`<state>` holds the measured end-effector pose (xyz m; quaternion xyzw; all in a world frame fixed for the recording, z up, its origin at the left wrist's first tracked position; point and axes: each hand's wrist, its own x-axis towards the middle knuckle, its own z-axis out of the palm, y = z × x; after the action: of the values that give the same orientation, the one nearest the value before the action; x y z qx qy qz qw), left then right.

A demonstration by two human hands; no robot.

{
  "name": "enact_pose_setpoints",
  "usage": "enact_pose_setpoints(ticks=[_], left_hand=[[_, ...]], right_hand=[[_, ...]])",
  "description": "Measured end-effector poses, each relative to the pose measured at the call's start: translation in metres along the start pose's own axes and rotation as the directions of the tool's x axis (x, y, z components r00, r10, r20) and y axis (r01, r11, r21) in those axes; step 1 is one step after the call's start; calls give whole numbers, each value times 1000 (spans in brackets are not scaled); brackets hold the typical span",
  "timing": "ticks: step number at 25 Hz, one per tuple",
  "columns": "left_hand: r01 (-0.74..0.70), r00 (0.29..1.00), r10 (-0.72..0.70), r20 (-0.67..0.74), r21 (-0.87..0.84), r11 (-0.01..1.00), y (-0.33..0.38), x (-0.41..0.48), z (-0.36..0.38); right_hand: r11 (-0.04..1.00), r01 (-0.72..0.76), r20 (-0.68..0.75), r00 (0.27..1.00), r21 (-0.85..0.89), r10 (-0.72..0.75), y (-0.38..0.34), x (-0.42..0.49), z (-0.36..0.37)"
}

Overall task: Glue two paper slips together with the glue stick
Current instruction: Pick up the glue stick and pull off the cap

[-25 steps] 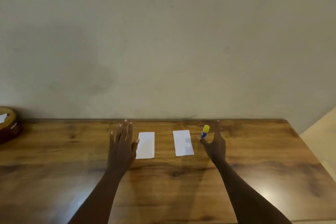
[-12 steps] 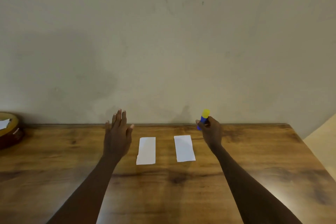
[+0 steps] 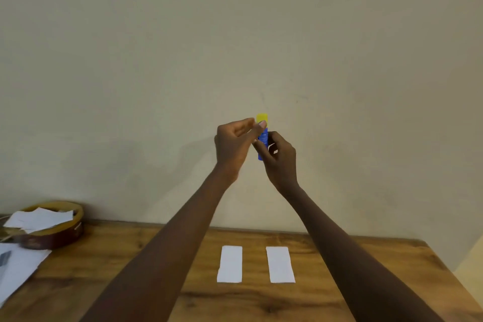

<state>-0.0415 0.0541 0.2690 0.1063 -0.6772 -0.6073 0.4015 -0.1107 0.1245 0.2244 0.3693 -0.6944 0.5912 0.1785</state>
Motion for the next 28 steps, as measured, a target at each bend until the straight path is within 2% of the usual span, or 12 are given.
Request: enact_pose_setpoints(ticks=[4,6,9,13,19,22,24,26,28], left_hand=[[-26,996,29,-84,32,999,25,-4,2],[-3,997,9,-82,69,998,30,-3,1],[21,999,-18,-33,89,996,33,-4,-1],[38,999,-39,34,28,999,40,-1,-4],[23,982,-26,189,14,1000,44,3,-6],[33,975,-38,220,28,999,44,-3,-3],[69,971,-60,230,-30,997,47,-7,-4],[150,975,-117,186,-172,974,62,-1,-14],[137,986,-110,124,-236,962,78,13,-30]], right_hand=[[998,52,2,999,30,-53,-29,0,2],[999,42,33,999,34,-43,-36,-3,1],[998,17,80,997,58,-21,-39,-6,-1],[993,1,121,993,117,-15,-45,-4,-6],[947,-133,184,980,293,81,-52,-2,-10],[937,-166,196,975,308,108,-56,-1,-11],[934,-168,227,969,315,98,-57,-1,-14],[923,-166,275,959,346,70,-54,-10,-18],[898,-200,264,960,393,98,-46,-21,-21]])
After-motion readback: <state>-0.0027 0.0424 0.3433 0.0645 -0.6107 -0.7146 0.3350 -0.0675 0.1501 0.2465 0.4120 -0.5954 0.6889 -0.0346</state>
